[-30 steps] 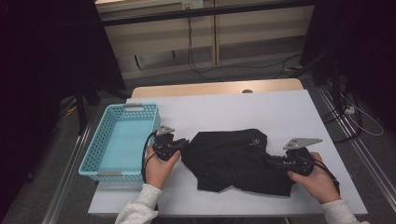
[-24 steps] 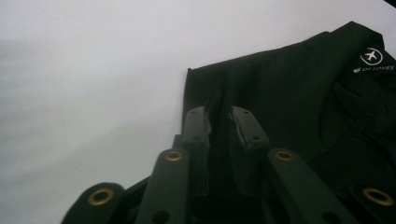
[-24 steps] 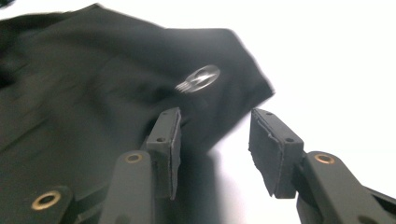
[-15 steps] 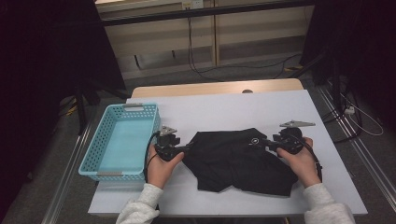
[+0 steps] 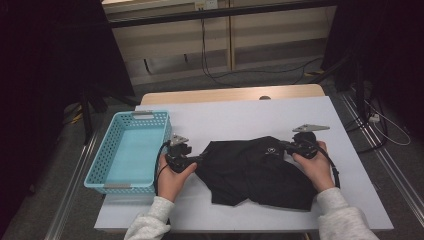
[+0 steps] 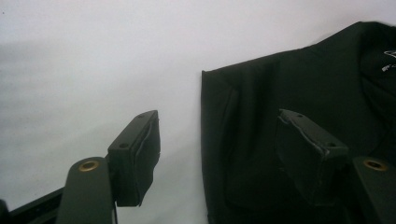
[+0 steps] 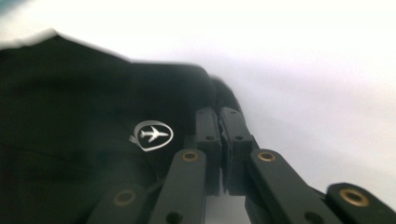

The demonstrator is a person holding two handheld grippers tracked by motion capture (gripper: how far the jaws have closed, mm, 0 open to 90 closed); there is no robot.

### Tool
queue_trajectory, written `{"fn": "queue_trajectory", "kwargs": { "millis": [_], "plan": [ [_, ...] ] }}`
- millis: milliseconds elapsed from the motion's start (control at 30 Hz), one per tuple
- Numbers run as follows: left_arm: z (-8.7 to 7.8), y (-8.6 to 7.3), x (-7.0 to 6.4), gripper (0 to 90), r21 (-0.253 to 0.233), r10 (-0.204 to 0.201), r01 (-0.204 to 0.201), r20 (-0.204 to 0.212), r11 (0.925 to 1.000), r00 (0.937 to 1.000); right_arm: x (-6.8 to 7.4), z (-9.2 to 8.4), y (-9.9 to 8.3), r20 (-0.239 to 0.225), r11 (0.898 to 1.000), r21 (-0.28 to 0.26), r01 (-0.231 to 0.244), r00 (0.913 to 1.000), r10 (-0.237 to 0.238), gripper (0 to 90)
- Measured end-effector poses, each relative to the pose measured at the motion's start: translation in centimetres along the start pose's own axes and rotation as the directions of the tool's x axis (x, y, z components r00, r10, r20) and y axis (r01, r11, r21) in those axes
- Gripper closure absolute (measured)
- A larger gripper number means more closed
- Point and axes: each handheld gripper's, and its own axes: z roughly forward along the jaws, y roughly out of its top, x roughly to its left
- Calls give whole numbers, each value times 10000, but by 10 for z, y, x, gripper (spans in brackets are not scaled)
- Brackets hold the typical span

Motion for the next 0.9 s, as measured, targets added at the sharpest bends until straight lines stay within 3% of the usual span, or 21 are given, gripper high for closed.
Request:
{"fn": "queue_trajectory", "kwargs": {
  "millis": [133,200,367,467,700,833,900],
  "plan": [
    [-2,3,3,304,-185,-252,251,-44,9995,9997,-7,-19,5,170,9989,-461,95,9998,-87,876],
    [-2,4,5,308,-213,-345,344,-35,9992,9994,-11,-25,4,522,9991,-351,218,9984,-200,875],
    [4,8,8,318,-284,-558,562,178,9980,9983,-19,-33,-3,557,9996,-290,-3,9984,19,872],
    [10,8,8,329,-139,-639,644,348,9978,9974,-17,-29,-7,596,9998,-70,183,9981,-179,868],
    [28,1,9,350,463,-442,418,508,9981,9977,-18,-28,-7,905,9995,-245,213,9957,-190,869],
    [29,1,8,324,313,-405,388,549,9988,9977,-24,-33,-8,1019,9989,-448,121,9948,-75,854],
    [29,2,6,322,199,-200,187,629,9996,9978,-25,-33,-8,948,9971,-658,387,9950,-323,839]
  ]
}}
